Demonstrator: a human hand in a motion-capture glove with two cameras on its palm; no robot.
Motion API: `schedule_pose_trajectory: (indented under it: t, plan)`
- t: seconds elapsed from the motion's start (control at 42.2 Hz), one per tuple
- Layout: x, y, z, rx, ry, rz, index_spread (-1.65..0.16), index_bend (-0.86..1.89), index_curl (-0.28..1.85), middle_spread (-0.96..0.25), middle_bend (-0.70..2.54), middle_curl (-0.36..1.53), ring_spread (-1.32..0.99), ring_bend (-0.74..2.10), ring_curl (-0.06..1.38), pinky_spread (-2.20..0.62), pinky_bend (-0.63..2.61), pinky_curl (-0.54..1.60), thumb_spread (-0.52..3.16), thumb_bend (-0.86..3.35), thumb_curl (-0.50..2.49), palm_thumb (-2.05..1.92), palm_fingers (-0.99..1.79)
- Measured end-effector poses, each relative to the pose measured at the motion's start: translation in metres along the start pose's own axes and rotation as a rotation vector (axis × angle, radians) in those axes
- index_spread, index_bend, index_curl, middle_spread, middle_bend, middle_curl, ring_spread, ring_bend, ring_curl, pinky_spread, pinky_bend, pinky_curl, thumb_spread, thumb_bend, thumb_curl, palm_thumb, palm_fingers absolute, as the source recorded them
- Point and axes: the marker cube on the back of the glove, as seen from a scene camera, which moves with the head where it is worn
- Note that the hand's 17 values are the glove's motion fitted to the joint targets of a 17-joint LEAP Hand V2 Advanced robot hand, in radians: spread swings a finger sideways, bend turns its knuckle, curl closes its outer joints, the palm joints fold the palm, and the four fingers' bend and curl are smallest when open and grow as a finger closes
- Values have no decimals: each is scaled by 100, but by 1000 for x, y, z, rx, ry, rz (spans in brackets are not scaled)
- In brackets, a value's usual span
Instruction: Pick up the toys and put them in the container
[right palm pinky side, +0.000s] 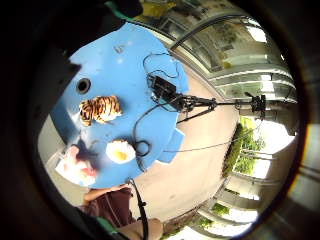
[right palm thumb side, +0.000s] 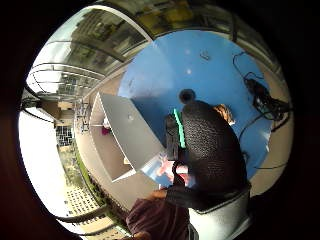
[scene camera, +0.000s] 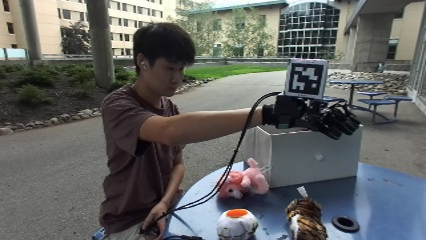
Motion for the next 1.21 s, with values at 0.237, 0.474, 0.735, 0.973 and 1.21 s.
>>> schedule_pose_trajectory:
  t: [0.237, 0.474, 0.735, 0.973, 1.21]
  plan:
    - [5, -22, 36, -27, 32, 41, -20, 10, 18, -9, 14, 25, -3, 38, 27, 0, 80, 34, 148, -2, 23, -2, -18]
    - [6, -35, 88, -94, 1, -33, -21, 10, 18, -9, 15, 25, -3, 37, 28, 0, 79, 34, 148, -2, 23, -2, -17]
    - [11, -36, 170, -219, -72, -122, -21, 10, 18, -10, 15, 25, -3, 37, 29, 0, 78, 34, 146, -2, 23, -3, -17]
    - [10, -18, 239, -367, -95, -208, -20, 9, 18, -11, 17, 27, -3, 42, 31, 1, 77, 34, 138, 0, 25, 2, -10]
    - [8, -17, 261, -258, -40, -207, -19, 28, 23, -21, 46, 37, -16, 59, 33, -11, 73, 30, 141, 19, 36, 42, 56]
